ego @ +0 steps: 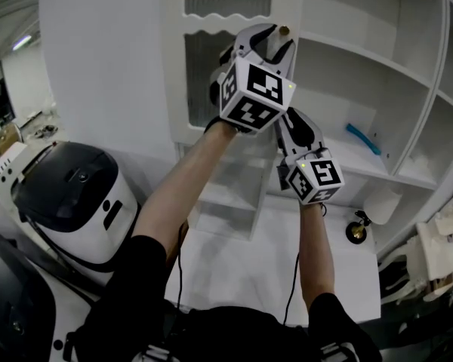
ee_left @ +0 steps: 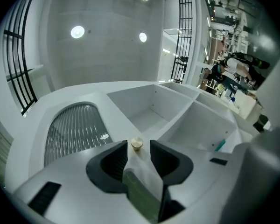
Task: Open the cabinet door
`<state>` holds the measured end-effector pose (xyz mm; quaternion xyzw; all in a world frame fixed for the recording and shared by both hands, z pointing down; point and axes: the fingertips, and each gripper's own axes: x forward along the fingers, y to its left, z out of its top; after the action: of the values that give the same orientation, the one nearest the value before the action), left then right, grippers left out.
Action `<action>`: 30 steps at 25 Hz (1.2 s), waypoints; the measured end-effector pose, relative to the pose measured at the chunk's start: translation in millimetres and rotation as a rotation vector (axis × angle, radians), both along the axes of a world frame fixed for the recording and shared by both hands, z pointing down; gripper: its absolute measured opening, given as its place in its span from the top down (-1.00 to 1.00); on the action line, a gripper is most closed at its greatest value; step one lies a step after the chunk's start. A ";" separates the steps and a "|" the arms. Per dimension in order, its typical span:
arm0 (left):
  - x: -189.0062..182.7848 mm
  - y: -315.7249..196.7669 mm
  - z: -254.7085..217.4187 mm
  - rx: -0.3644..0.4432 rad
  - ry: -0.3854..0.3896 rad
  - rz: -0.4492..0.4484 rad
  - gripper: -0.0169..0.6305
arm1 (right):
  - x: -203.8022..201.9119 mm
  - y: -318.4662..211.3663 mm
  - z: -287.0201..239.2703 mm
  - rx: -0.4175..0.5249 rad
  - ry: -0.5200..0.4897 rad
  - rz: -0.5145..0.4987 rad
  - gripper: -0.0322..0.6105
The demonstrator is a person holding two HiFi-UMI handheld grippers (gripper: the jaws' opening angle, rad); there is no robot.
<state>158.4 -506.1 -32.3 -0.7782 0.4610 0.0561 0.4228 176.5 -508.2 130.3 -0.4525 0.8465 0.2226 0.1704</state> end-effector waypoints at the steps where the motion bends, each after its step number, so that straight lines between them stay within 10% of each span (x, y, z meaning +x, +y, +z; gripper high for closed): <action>1: 2.3 -1.8 -1.0 0.004 -0.008 -0.003 0.51 | 0.6 -1.3 -1.6 0.003 -0.001 -0.002 0.56; 30: -1.8 12.8 -11.3 0.028 0.080 0.043 0.71 | 3.1 2.2 0.2 -0.016 -0.077 -0.198 0.56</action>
<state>156.6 -493.3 -43.6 -0.7791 0.4601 0.1026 0.4133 179.5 -505.9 130.5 -0.3764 0.8816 0.1804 0.2203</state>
